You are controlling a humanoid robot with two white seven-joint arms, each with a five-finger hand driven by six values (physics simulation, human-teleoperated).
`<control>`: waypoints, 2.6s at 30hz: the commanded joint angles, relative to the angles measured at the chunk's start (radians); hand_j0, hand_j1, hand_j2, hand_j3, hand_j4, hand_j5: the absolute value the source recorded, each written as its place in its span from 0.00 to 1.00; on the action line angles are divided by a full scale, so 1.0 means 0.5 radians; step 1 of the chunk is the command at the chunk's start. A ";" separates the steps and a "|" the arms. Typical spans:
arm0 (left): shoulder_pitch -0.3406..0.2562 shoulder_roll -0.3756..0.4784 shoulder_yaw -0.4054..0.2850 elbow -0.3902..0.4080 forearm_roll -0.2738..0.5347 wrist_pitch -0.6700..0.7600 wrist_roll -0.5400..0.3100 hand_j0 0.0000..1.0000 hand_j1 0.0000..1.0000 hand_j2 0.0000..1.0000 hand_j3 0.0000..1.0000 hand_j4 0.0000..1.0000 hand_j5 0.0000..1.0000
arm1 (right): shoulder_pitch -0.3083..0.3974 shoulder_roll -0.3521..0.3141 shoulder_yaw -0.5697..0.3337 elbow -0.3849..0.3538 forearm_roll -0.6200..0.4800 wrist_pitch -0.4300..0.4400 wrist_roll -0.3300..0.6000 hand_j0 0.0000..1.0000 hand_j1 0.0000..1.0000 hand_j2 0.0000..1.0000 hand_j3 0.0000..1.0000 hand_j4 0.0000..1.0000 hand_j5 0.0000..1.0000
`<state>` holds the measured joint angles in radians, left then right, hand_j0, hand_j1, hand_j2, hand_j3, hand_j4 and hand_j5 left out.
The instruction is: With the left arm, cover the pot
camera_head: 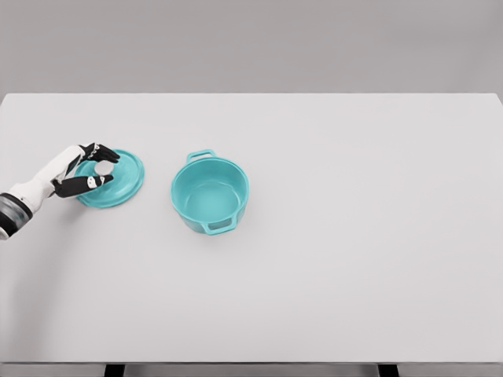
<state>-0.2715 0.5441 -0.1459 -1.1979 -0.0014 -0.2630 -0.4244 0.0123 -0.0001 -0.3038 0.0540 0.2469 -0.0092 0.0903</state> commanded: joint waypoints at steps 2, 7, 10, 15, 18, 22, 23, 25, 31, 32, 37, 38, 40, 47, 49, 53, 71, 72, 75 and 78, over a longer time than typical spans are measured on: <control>0.000 0.010 0.000 -0.037 0.012 0.001 -0.001 0.53 0.53 0.53 0.53 0.53 0.53 | -0.003 0.000 0.000 0.002 0.000 0.000 0.000 1.00 1.00 1.00 1.00 1.00 1.00; 0.000 0.016 0.000 -0.083 0.012 0.001 -0.001 0.53 0.53 0.53 0.53 0.53 0.53 | 0.000 0.000 0.000 -0.001 0.000 0.000 0.000 1.00 1.00 1.00 1.00 1.00 1.00; 0.003 0.025 0.000 -0.126 0.012 0.001 -0.001 0.52 0.52 0.52 0.52 0.52 0.52 | -0.003 0.000 0.000 -0.001 0.000 0.000 0.000 1.00 1.00 1.00 1.00 1.00 1.00; 0.003 0.025 0.000 -0.129 0.012 -0.002 -0.001 0.52 0.52 0.52 0.52 0.52 0.52 | 0.000 0.000 0.000 0.002 0.000 0.000 0.000 1.00 1.00 1.00 1.00 1.00 1.00; 0.003 0.025 0.000 -0.132 0.012 -0.002 -0.001 0.51 0.51 0.51 0.51 0.51 0.51 | 0.000 0.000 0.000 -0.001 0.000 0.000 0.000 1.00 1.00 1.00 1.00 1.00 1.00; 0.003 0.022 0.000 -0.154 0.012 -0.005 -0.001 0.51 0.51 0.51 0.51 0.51 0.51 | 0.000 0.000 0.000 -0.001 0.000 0.000 0.000 1.00 1.00 1.00 1.00 1.00 1.00; 0.003 0.022 0.000 -0.160 0.012 -0.005 -0.001 0.51 0.51 0.51 0.51 0.51 0.51 | 0.000 0.000 0.000 0.002 0.000 0.000 0.000 1.00 1.00 1.00 1.00 1.00 1.00; 0.003 0.022 0.000 -0.163 0.015 -0.005 -0.001 0.51 0.51 0.51 0.51 0.51 0.51 | -0.003 0.000 0.000 -0.001 0.000 0.000 0.000 1.00 1.00 1.00 1.00 1.00 1.00; 0.006 0.022 -0.003 -0.264 0.012 -0.005 -0.001 0.50 0.50 0.50 0.50 0.50 0.50 | 0.000 0.000 0.000 -0.001 0.000 0.000 0.000 1.00 1.00 1.00 1.00 1.00 1.00; 0.006 0.022 -0.003 -0.276 0.012 -0.005 -0.001 0.50 0.50 0.50 0.50 0.50 0.50 | 0.000 0.000 0.000 -0.001 0.000 0.000 0.000 1.00 1.00 1.00 1.00 1.00 1.00; 0.037 0.022 -0.003 -0.356 0.012 -0.005 -0.001 0.50 0.50 0.50 0.50 0.50 0.50 | -0.003 0.000 0.000 -0.001 0.000 0.000 0.000 1.00 1.00 1.00 1.00 1.00 1.00; 0.043 0.025 -0.003 -0.372 0.012 -0.005 -0.004 0.50 0.50 0.50 0.50 0.50 0.50 | -0.003 0.000 0.000 0.003 0.000 0.000 0.000 1.00 1.00 1.00 1.00 1.00 1.00; 0.055 0.025 -0.006 -0.405 0.012 -0.005 -0.001 0.50 0.50 0.50 0.50 0.50 0.50 | -0.003 0.000 0.000 0.002 0.000 0.000 0.000 1.00 1.00 1.00 1.00 1.00 1.00; 0.074 0.025 -0.003 -0.500 0.012 -0.008 -0.001 0.50 0.50 0.50 0.50 0.50 0.50 | 0.000 0.000 0.000 -0.001 0.000 0.000 0.000 1.00 1.00 1.00 1.00 1.00 1.00; 0.074 0.025 -0.006 -0.513 0.012 -0.008 -0.001 0.50 0.50 0.50 0.50 0.50 0.50 | 0.000 0.000 0.000 -0.001 0.000 0.000 0.000 1.00 1.00 1.00 1.00 1.00 1.00; 0.074 0.025 -0.009 -0.553 0.012 -0.008 -0.004 0.50 0.50 0.50 0.50 0.50 0.50 | -0.003 0.000 0.000 -0.001 0.000 0.000 0.000 1.00 1.00 1.00 1.00 1.00 1.00; 0.095 0.013 -0.070 -0.654 0.000 -0.014 -0.004 0.50 0.50 0.50 0.50 0.50 0.50 | 0.000 0.000 0.000 -0.001 0.000 0.000 0.000 1.00 1.00 1.00 1.00 1.00 1.00; 0.095 0.007 -0.070 -0.660 0.000 -0.014 -0.004 0.50 0.50 0.50 0.50 0.50 0.50 | 0.000 0.000 0.000 -0.001 0.000 0.000 0.000 1.00 1.00 1.00 1.00 1.00 1.00; 0.092 0.001 -0.104 -0.685 0.000 -0.017 -0.001 0.50 0.50 0.50 0.50 0.50 0.50 | 0.000 0.000 0.000 -0.001 0.000 0.000 0.000 1.00 1.00 1.00 1.00 1.00 1.00; 0.092 -0.002 -0.113 -0.691 0.003 -0.017 -0.004 0.50 0.50 0.50 0.50 0.50 0.50 | -0.003 0.000 0.000 -0.001 0.000 0.000 0.000 1.00 1.00 1.00 1.00 1.00 1.00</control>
<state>-0.2255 0.5440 -0.1978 -1.5385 -0.0062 -0.2723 -0.4268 0.0123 -0.0001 -0.3038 0.0539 0.2469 -0.0092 0.0903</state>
